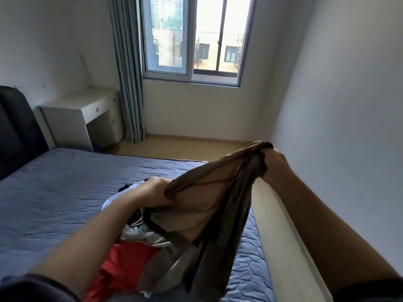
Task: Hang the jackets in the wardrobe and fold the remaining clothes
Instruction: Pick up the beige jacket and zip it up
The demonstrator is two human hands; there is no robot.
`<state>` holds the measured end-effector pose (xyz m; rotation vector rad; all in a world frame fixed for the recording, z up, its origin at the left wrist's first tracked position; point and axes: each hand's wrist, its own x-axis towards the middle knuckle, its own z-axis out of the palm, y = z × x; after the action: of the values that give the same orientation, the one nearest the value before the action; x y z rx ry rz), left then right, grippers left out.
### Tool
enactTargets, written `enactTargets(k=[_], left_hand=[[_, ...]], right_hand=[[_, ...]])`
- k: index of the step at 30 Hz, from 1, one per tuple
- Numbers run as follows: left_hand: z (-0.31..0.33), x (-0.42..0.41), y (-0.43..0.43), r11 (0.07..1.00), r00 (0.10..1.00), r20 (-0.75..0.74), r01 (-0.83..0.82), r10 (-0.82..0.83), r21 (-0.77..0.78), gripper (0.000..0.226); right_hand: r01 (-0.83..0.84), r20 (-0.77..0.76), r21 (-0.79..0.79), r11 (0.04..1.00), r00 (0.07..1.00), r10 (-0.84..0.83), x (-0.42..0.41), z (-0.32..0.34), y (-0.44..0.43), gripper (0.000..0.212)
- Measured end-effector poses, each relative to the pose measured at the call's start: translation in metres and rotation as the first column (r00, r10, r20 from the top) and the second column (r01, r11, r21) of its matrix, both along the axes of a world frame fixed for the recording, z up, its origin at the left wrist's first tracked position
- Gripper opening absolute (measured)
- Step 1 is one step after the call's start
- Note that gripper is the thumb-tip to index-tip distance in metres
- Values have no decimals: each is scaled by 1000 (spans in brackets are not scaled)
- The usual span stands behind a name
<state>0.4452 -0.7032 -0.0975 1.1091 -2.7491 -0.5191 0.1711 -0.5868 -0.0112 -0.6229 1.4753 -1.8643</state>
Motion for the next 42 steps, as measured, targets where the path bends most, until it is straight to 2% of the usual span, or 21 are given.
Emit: enactTargets(k=[1, 3, 5, 6, 7, 8, 9, 10, 11, 12, 13, 14, 16, 19, 21, 26, 28, 30, 33, 37, 42], left_hand=[[-1, 0, -3, 999, 999, 25, -40, 40, -12, 19], [-8, -3, -7, 973, 972, -199, -79, 123, 215, 22], [-10, -4, -4, 864, 829, -483, 0, 282, 504, 19], [-11, -4, -2, 840, 775, -554, 57, 303, 539, 15], [-9, -3, -1, 864, 799, -549, 77, 244, 497, 6], [-10, -2, -6, 924, 869, -473, 54, 143, 378, 17], [-9, -2, -6, 974, 966, -257, 18, 41, 224, 31], [-6, -3, -8, 995, 998, -51, -30, 35, 90, 33], [-6, -6, -12, 996, 995, 52, -83, 85, -34, 24], [-3, -8, -15, 989, 991, 8, -131, 132, -73, 10], [4, -11, -15, 975, 957, -187, -212, 220, 59, 14], [12, -15, -14, 927, 859, -379, -247, 344, 282, 22], [38, -23, -6, 767, 553, -605, -101, 573, 634, 23], [91, -38, 12, 714, 235, -747, 220, 622, 664, 21], [127, -49, 20, 708, 130, -784, 359, 607, 608, 21], [202, -73, 40, 645, 132, -827, 563, 547, 517, 30], [224, -84, 49, 632, 158, -855, 610, 494, 478, 31], [241, -93, 55, 655, 171, -882, 612, 439, 444, 30], [266, -99, 62, 707, 149, -904, 577, 402, 410, 29], [289, -96, 67, 737, 96, -906, 549, 413, 394, 37], [300, -88, 69, 720, 33, -911, 601, 412, 347, 44]], right_hand=[[2, 2, 8, 1000, 1000, -2, 2, -3, 1, 27], [30, 40, 19, 999, 999, -31, 3, -7, 5, 27], [74, 69, 35, 997, 995, -77, -2, -8, 8, 27], [92, 82, 39, 995, 992, -95, -6, -6, 9, 26], [109, 98, 40, 993, 989, -112, -10, -5, 11, 26], [125, 117, 41, 991, 985, -129, -13, -3, 12, 25], [137, 133, 37, 990, 981, -141, -16, 0, 11, 25], [139, 137, 31, 990, 980, -142, -17, 3, 11, 25], [136, 131, 28, 990, 982, -138, -17, 6, 10, 25], [132, 116, 28, 991, 984, -134, -16, 9, 11, 25], [125, 104, 26, 992, 986, -127, -16, 12, 12, 25], [113, 97, 27, 993, 989, -115, -16, 15, 15, 24], [84, 80, 48, 995, 993, -88, -17, 23, 20, 22], [9, 113, 4, 1000, 994, -10, -14, 39, 24, 30], [-8, 134, -45, 999, 991, 14, -10, 50, 24, 30], [-97, -21, -89, 991, 995, 96, -4, 83, 21, 29], [-95, -18, -93, 991, 995, 94, 2, 94, 20, 30], [-120, 31, -153, 981, 992, 126, 7, 101, 20, 31], [-188, -2, -211, 959, 981, 192, 9, 107, 22, 50], [-226, -44, -252, 941, 974, 222, 13, 127, 33, 19], [-314, -128, -323, 893, 949, 288, 22, 149, 44, 44]])
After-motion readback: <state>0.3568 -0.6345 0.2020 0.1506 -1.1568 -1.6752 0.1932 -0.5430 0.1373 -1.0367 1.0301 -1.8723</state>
